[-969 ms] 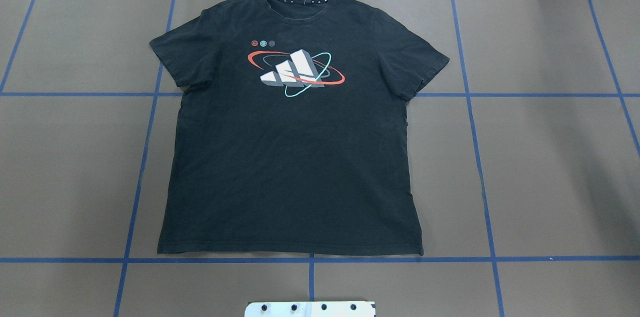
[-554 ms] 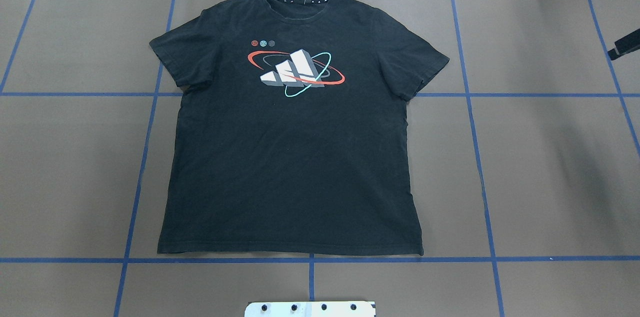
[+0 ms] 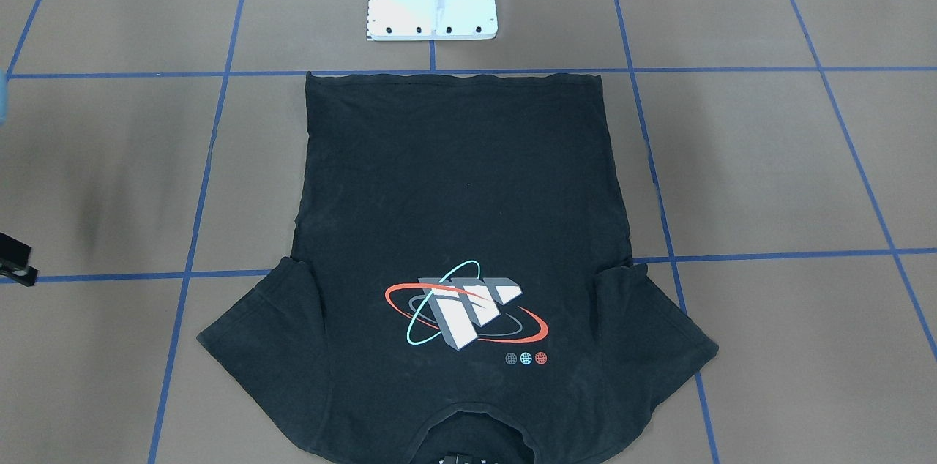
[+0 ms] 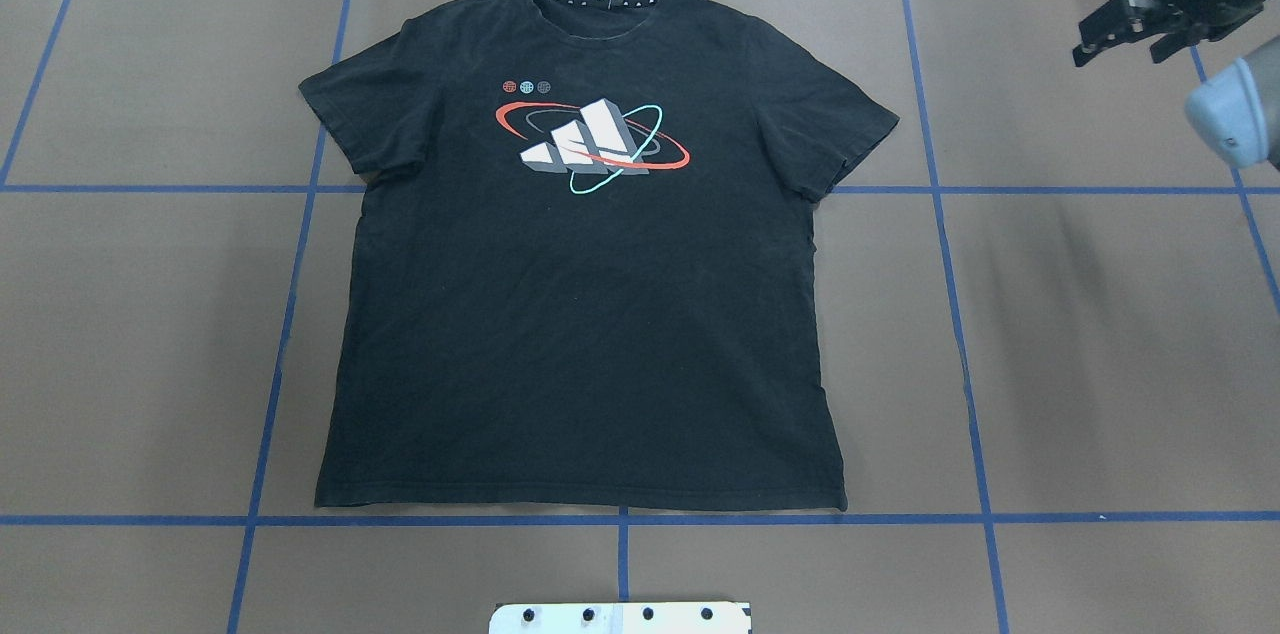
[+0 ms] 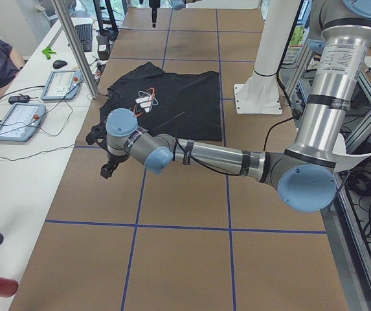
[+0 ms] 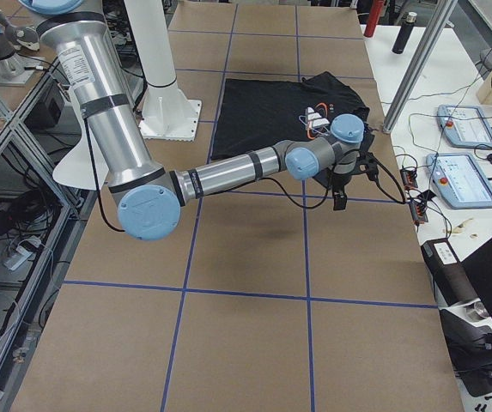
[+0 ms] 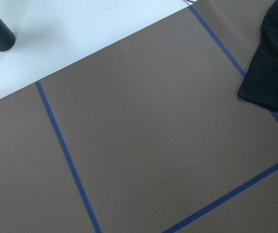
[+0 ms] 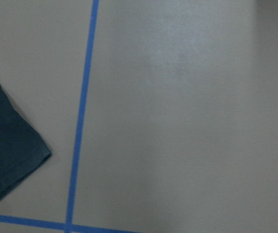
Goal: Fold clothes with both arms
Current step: 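Move the right gripper to the shirt's sleeve farthest from the robot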
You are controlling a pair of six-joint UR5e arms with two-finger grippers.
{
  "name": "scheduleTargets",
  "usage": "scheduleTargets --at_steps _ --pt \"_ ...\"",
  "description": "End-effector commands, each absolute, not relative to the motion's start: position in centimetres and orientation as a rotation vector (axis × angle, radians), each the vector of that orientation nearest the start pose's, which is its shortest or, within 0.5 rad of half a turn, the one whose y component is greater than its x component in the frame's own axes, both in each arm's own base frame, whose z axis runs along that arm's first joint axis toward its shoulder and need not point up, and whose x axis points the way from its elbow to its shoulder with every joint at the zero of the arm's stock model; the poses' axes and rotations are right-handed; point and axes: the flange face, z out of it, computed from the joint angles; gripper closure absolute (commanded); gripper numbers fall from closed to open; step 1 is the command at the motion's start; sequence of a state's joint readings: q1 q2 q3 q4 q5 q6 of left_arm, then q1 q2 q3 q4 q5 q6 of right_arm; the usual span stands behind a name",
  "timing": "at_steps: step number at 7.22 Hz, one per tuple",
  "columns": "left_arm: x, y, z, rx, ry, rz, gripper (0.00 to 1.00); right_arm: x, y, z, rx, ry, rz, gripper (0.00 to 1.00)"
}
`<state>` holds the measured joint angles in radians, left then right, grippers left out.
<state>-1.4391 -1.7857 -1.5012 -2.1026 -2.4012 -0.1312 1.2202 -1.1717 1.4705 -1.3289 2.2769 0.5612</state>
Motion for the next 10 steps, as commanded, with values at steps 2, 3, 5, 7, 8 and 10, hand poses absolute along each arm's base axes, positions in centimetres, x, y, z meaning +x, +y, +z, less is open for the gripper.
scheduleTargets --at_steps 2,3,5,7,8,10 --pt "6.0 -59.9 50.7 0.519 0.924 0.288 0.0 -28.3 -67.6 44.1 0.19 -0.933 0.131 0.01" --pt "6.2 -59.8 50.7 0.517 0.925 0.291 0.0 -31.8 -68.0 42.7 0.203 -0.92 0.151 0.03" --pt "6.8 -59.8 50.7 0.513 0.928 0.299 0.0 -37.4 -67.0 42.5 0.247 -0.942 0.216 0.08" --pt "6.9 -59.8 50.7 0.513 0.929 0.301 0.0 -40.5 -65.9 44.7 0.294 -0.896 0.22 0.12" --pt "7.0 -59.7 50.8 0.51 0.929 0.302 0.0 -41.3 -65.4 45.0 0.302 -0.885 0.209 0.15" --pt "7.0 -59.7 51.0 0.508 0.929 0.3 0.0 -41.4 -65.2 45.3 0.312 -0.872 0.172 0.17"
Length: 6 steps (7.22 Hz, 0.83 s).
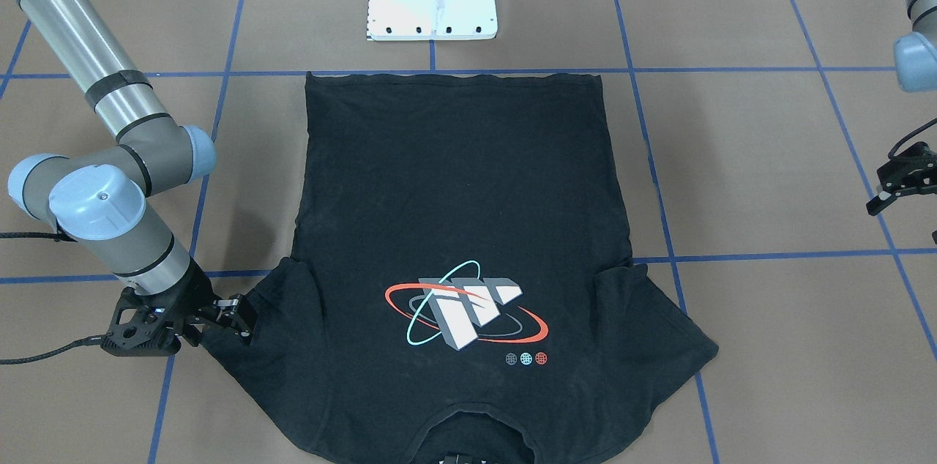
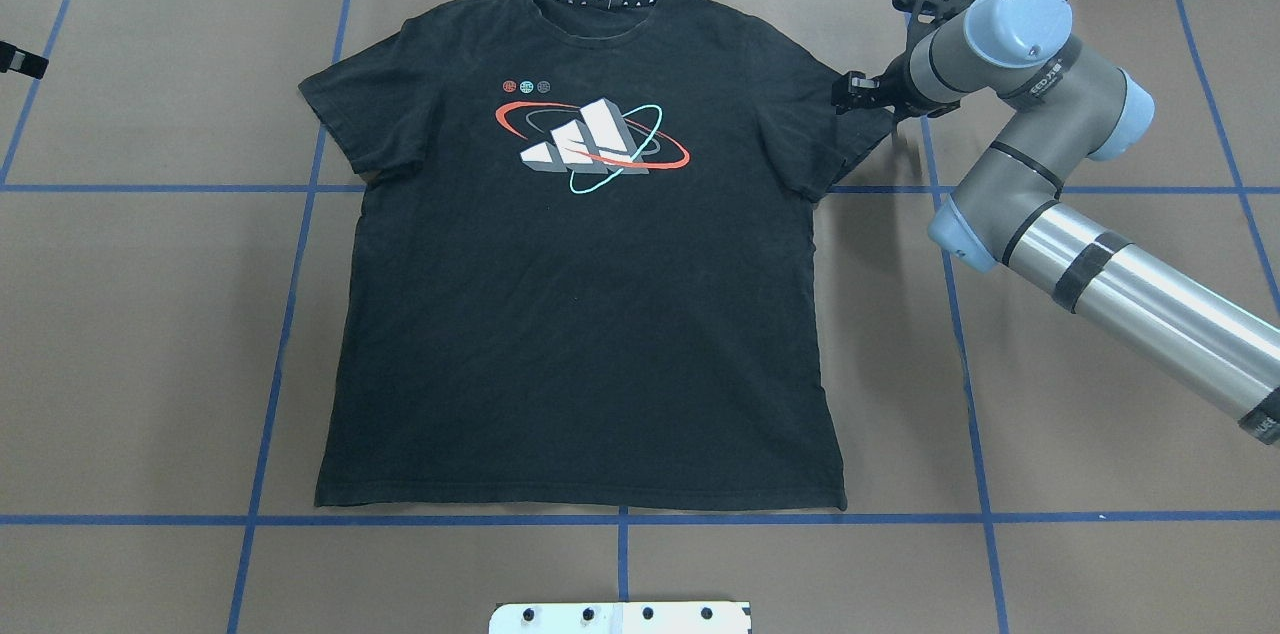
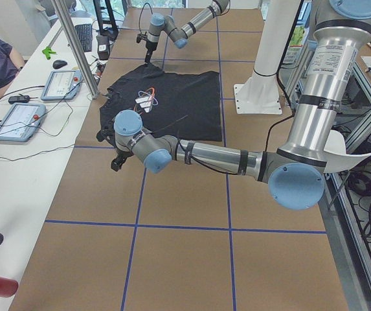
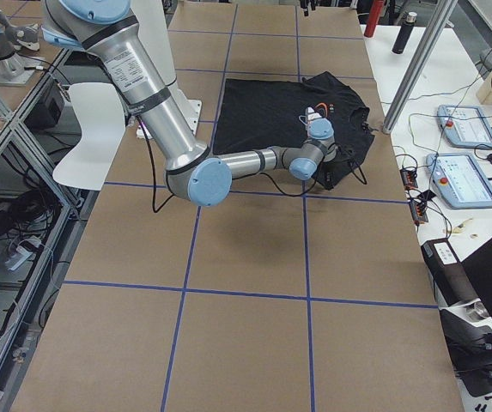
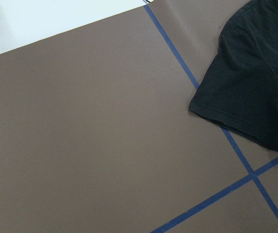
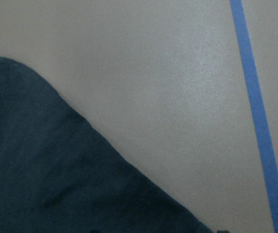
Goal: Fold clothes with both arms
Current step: 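Move the right gripper to the shirt's sleeve farthest from the robot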
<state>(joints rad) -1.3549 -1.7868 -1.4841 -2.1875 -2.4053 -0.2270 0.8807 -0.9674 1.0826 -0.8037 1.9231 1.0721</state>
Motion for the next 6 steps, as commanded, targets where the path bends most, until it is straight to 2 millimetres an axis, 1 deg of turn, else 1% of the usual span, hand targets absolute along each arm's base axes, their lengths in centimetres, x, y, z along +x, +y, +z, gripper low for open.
scheduleTargets --at_steps 1,3,4,5,6 --pt "7.03 -59.71 50.96 0.508 0.929 0.3 0.0 -41.07 -65.16 45.88 0.326 -0.851 0.128 0.19" --pt "7.04 -59.75 51.26 0.503 0.928 0.298 0.0 -40.37 -65.6 45.89 0.332 -0.831 0.11 0.19" --pt "7.13 -59.75 51.35 0.5 0.928 0.299 0.0 -40.36 -65.59 45.81 0.333 -0.832 0.11 0.2" --pt "7.22 -59.74 51.35 0.499 0.929 0.3 0.0 -40.14 -65.67 45.93 0.337 -0.829 0.101 0.24" --pt "7.31 -59.72 51.35 0.498 0.929 0.301 0.0 -40.14 -65.67 46.01 0.338 -0.827 0.097 0.33"
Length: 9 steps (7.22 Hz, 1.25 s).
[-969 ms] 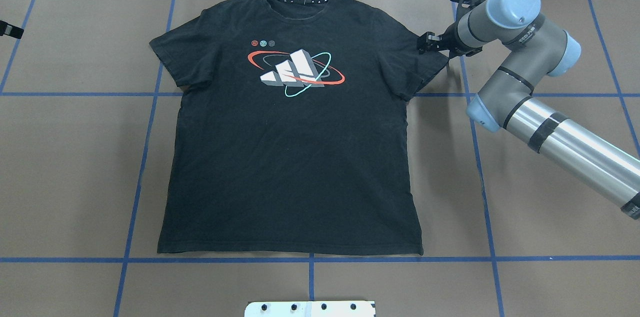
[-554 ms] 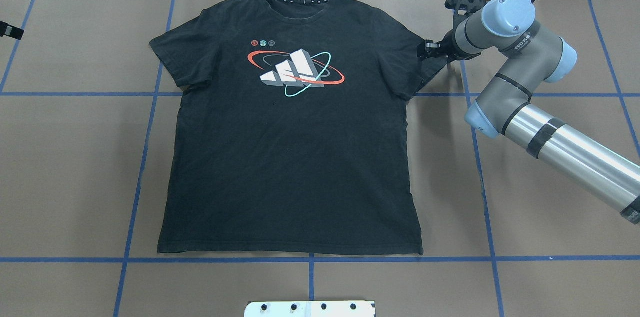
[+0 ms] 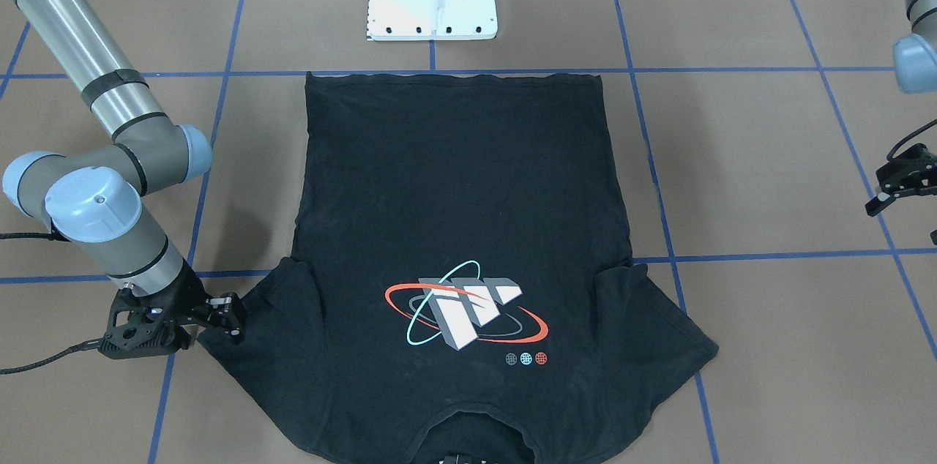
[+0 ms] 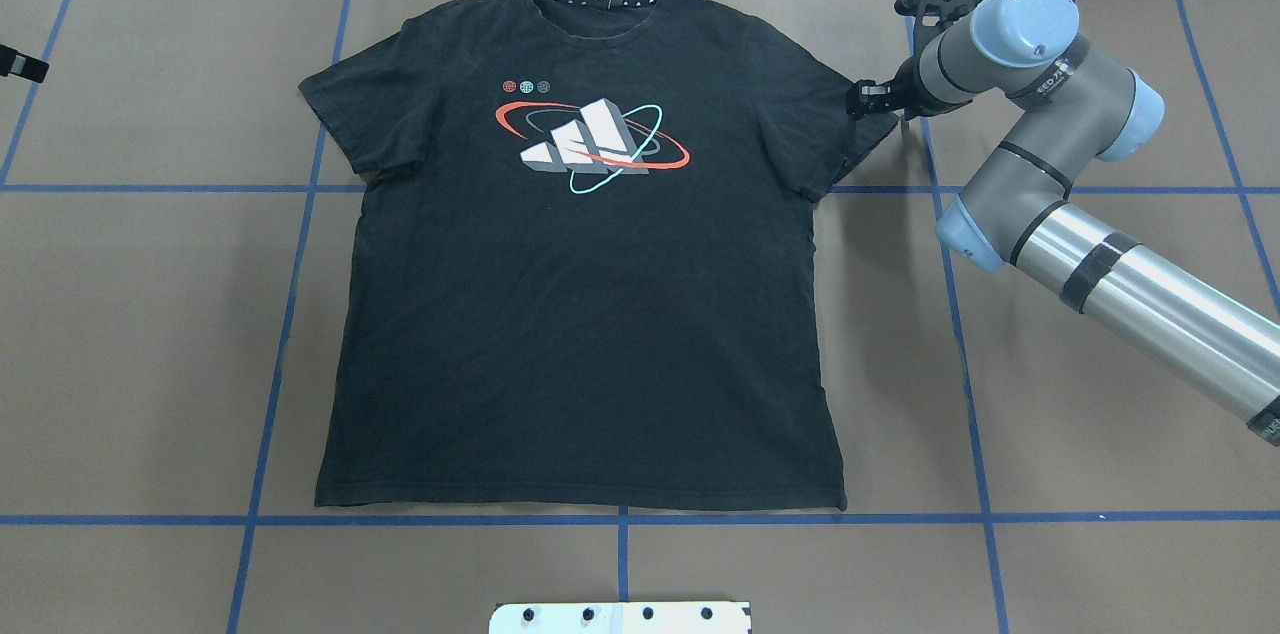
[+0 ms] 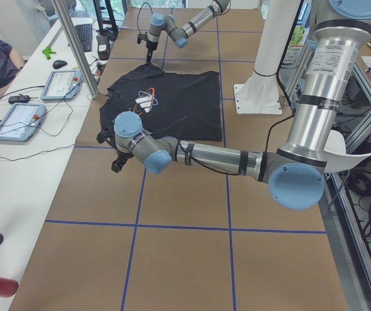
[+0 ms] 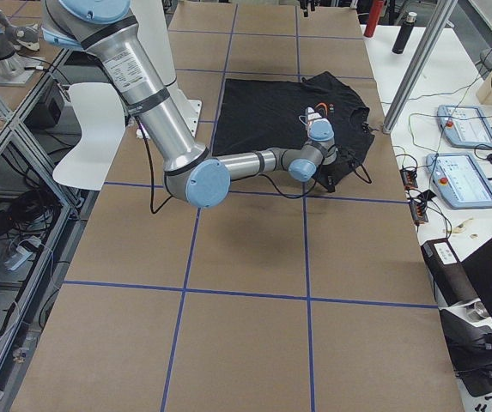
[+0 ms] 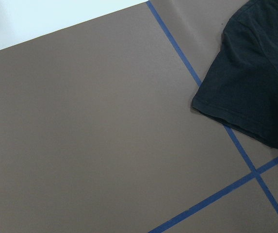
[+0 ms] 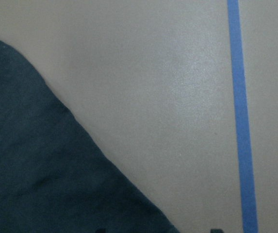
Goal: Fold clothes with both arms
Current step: 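Move the right gripper to the shirt's sleeve farthest from the robot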
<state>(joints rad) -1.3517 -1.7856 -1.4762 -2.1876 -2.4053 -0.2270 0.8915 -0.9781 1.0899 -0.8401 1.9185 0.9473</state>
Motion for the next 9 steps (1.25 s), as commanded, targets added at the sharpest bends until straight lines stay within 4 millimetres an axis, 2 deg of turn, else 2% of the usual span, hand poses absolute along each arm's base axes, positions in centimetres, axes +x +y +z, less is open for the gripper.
scheduleTargets --at_steps 1,2,4,9 --pt "7.4 -59.71 51.35 0.498 0.93 0.303 0.0 -40.24 -65.62 46.05 0.335 -0.825 0.096 0.44" --pt "7.41 -59.74 51.58 0.493 0.929 0.301 0.0 -40.15 -65.66 46.03 0.333 -0.824 0.095 0.51" --pt "7.41 -59.74 51.57 0.495 0.929 0.301 0.0 -40.04 -65.72 45.95 0.335 -0.824 0.096 0.53" --pt "7.5 -59.74 51.65 0.493 0.93 0.302 0.0 -39.77 -65.85 45.85 0.334 -0.828 0.097 0.74"
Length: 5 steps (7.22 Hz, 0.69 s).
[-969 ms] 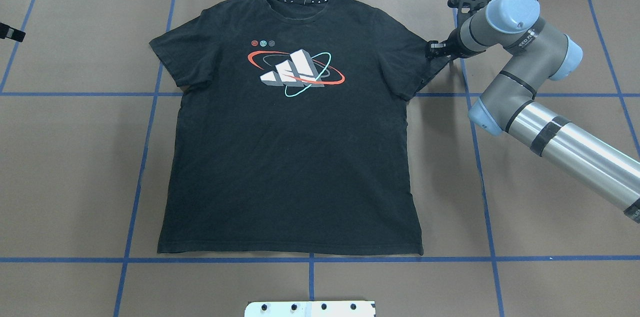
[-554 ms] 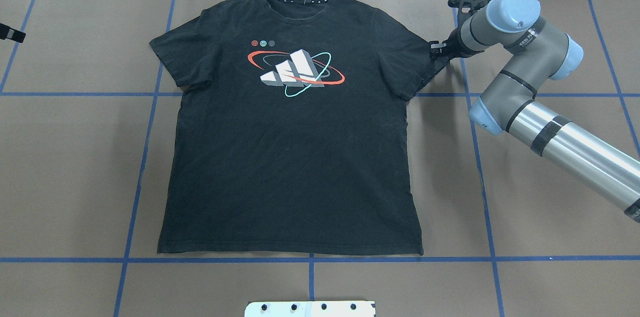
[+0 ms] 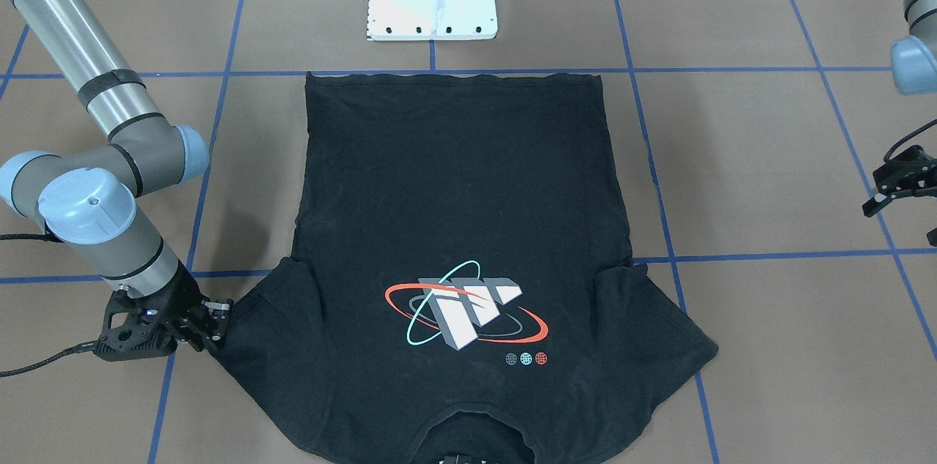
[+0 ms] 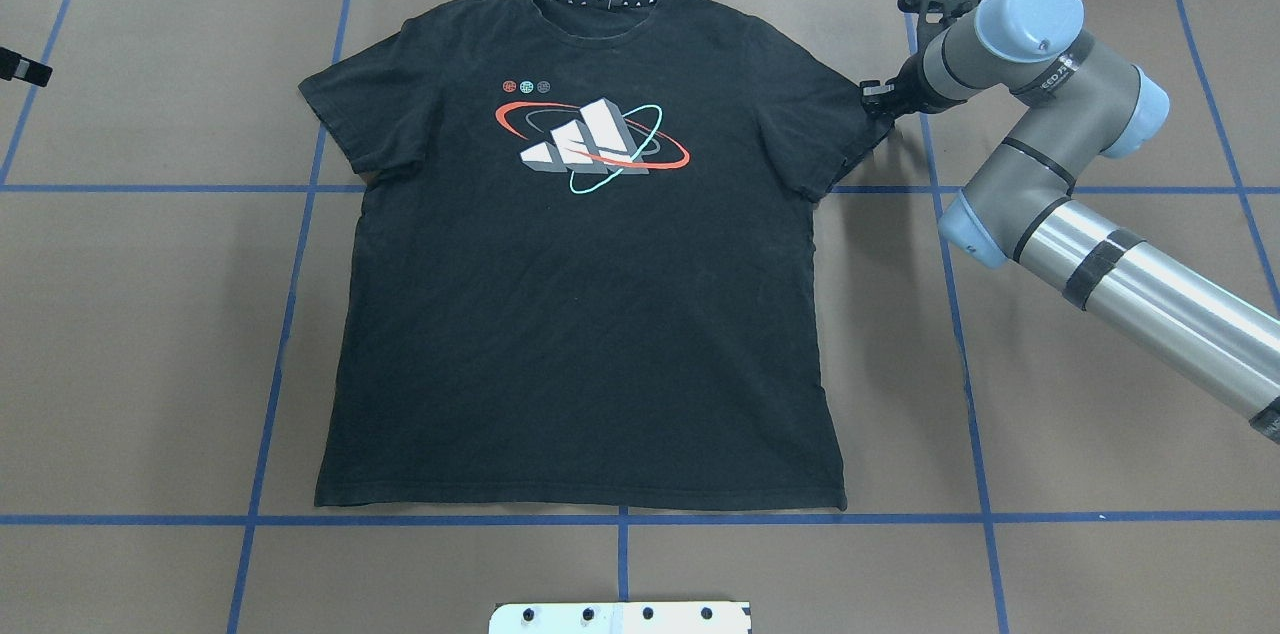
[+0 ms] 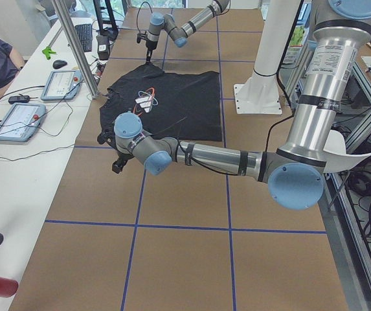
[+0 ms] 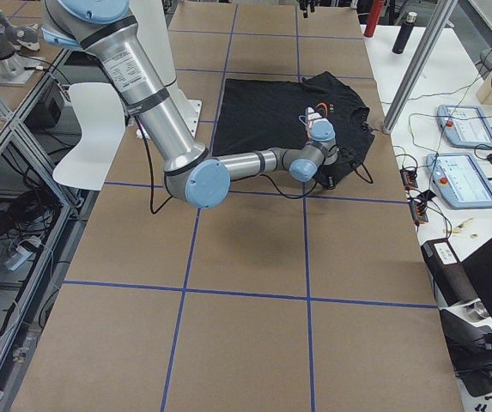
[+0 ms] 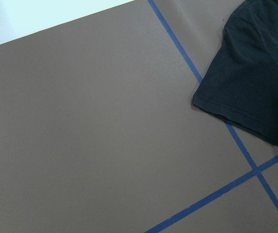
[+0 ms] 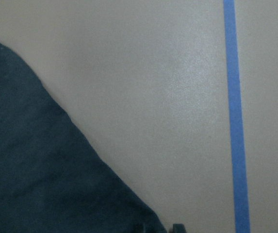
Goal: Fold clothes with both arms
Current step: 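Move the right gripper to the shirt's sleeve farthest from the robot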
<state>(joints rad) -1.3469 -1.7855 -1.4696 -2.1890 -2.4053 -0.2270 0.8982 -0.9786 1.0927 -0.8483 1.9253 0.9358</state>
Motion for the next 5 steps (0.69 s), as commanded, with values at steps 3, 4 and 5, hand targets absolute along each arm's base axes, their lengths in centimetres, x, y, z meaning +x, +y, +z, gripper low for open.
scheduleTargets --at_steps 3,4,5 --pt "7.5 -59.7 51.6 0.493 0.93 0.302 0.0 -39.5 -65.9 44.8 0.332 -0.829 0.099 1.0" --pt "7.5 -59.7 51.6 0.493 0.93 0.302 0.0 -39.7 -66.3 43.4 0.316 -0.814 0.106 1.0" --pt "7.5 -59.7 51.6 0.494 0.93 0.303 0.0 -40.3 -67.1 40.8 0.306 -0.806 0.117 1.0"
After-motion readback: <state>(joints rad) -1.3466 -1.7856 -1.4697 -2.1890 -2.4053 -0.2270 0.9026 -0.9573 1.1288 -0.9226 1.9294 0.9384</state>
